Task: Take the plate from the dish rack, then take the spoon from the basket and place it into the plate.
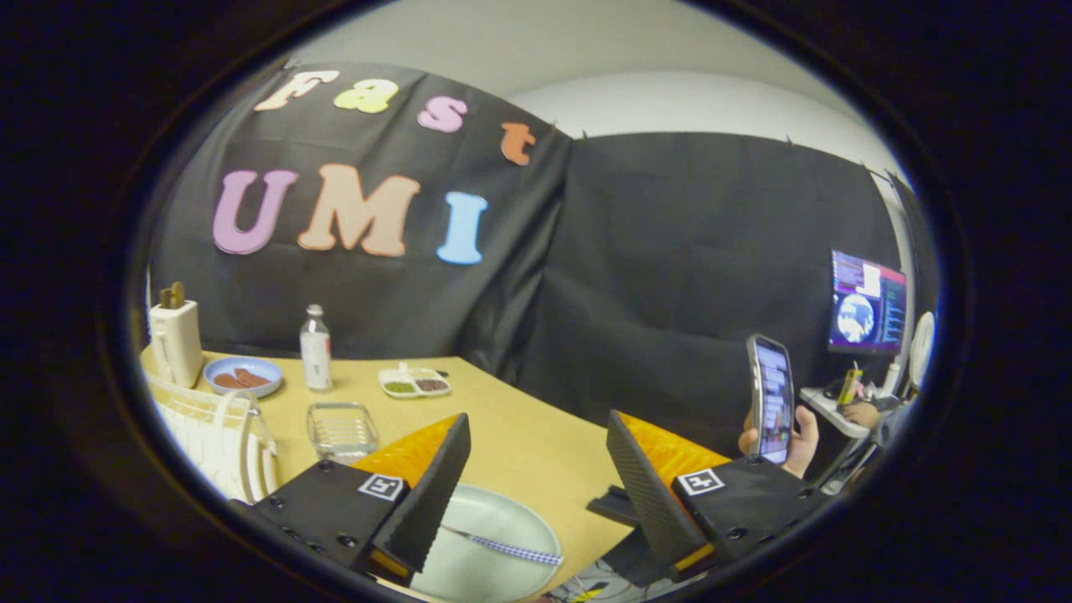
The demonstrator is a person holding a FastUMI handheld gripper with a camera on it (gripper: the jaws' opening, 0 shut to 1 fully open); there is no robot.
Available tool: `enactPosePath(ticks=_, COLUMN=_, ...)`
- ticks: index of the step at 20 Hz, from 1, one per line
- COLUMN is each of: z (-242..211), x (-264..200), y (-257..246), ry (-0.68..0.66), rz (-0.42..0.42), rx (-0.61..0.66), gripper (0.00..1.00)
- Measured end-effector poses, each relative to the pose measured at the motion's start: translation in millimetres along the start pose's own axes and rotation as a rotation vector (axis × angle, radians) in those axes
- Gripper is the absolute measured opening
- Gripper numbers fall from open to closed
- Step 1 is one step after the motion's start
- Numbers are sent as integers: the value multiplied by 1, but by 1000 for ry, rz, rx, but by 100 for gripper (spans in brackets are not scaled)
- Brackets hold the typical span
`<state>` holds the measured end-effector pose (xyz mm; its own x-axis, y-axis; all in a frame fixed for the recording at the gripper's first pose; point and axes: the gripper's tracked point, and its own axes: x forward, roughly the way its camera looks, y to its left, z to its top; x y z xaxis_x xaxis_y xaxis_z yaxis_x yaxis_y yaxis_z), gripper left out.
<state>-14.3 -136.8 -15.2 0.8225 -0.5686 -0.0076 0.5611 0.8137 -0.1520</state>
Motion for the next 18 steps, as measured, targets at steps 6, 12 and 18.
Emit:
enactPosePath(ticks=6, z=54, x=-37, y=70, ry=-194, rz=357, rx=116, gripper=100)
enactPosePath(ticks=12, z=105, x=-93, y=106, ry=-329, rz=725, rx=190, gripper=100)
enactPosePath(ticks=18, z=91, x=-110, y=91, ry=-275, rz=822, rx=192, gripper=100)
